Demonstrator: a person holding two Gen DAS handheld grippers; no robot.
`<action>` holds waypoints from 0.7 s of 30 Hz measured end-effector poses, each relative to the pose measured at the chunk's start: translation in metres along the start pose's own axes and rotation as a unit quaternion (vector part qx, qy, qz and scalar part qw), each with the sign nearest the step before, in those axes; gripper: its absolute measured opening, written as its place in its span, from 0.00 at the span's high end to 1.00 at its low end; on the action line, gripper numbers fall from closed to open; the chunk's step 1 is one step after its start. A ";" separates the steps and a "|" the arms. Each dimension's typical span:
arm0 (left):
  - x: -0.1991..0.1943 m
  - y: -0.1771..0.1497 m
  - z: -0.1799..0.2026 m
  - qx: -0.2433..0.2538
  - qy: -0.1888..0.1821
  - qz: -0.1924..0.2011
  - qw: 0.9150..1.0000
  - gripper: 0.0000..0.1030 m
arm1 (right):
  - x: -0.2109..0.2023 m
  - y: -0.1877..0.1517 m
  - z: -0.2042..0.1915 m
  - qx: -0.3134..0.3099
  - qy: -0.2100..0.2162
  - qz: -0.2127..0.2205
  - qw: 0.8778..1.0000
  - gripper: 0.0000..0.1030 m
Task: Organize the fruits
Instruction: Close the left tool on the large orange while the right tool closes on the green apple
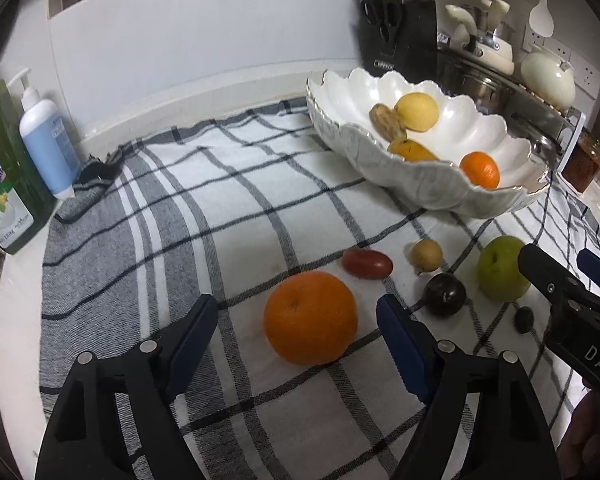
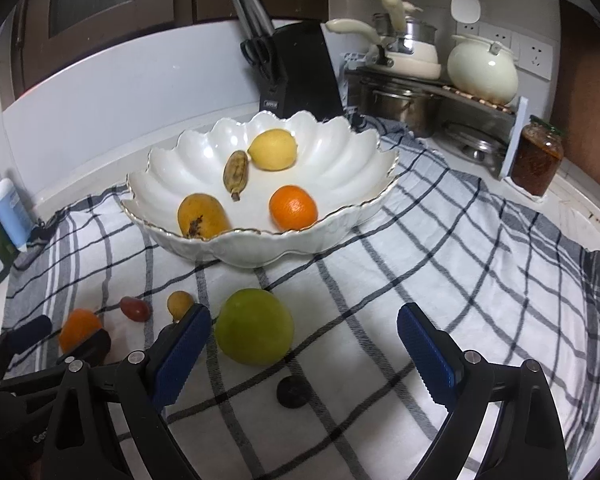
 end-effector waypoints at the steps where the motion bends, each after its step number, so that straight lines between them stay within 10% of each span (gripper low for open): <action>1: 0.001 -0.001 0.000 0.000 -0.001 -0.002 1.000 0.23 | 0.002 -0.001 -0.001 0.000 0.001 -0.003 1.000 0.08; 14: 0.014 -0.007 -0.001 -0.013 -0.013 -0.014 1.000 0.41 | 0.027 -0.010 -0.017 -0.003 0.017 -0.032 0.999 0.13; 21: 0.016 -0.007 -0.003 -0.015 -0.021 -0.011 1.000 0.47 | 0.039 -0.020 -0.024 -0.006 0.033 -0.059 0.998 0.46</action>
Point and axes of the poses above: each gripper's, at about its wrist camera, not at the fingertips, and x roughly the way its jaws point, z to its right, y to its top, the point moved 6 cm from there along x, roughly the way its jaws point, and after that the axes turned 15 degrees about z, right-handed, at the moved point
